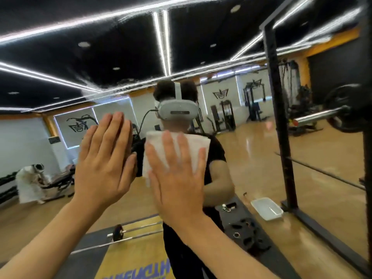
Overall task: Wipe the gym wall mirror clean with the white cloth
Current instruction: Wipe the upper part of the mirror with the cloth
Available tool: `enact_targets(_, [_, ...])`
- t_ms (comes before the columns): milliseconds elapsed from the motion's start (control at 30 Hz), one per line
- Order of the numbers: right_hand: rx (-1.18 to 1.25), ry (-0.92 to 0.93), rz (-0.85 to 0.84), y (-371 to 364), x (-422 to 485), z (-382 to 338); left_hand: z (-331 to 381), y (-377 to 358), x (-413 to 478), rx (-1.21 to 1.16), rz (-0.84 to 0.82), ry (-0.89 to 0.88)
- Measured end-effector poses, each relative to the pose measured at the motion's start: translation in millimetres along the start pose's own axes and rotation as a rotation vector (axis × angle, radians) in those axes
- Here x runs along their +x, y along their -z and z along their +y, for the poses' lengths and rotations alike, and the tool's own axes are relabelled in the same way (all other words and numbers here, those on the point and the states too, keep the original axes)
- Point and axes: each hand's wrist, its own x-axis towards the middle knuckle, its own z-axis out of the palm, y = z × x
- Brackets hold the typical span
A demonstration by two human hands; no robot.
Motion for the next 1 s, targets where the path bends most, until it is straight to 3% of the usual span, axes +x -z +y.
enact_targets(167, [-0.073, 0.296, -0.018, 10, -13, 73, -3, 3, 1, 0.008, 0.015, -0.032])
enact_targets(233, [-0.123, 0.214, 0.012, 27, -8, 131, 1, 0, 2, 0.014, 0.042, -0.017])
enact_targets(333, [-0.137, -0.101, 0.091, 49, 9, 180, 5, -2, 2, 0.012, 0.073, -0.008])
enact_targets(467, [-0.069, -0.440, 0.162, 40, 38, 121, 6, -3, 3, 0.016, 0.067, -0.005])
enact_targets(667, [-0.023, -0.131, 0.045, 5, 68, -5, -4, 1, 0, -0.123, 0.076, 0.052])
enact_targets(767, [-0.056, -0.104, 0.020, 4, 70, -7, -16, 10, -3, -0.206, 0.064, 0.064])
enact_targets(867, [-0.104, -0.054, -0.011, 9, 67, -1, -34, 23, -17, -0.135, 0.036, -0.054])
enact_targets(1000, [-0.142, -0.091, -0.004, 12, 67, -7, -88, 46, -55, -0.038, 0.022, -0.041])
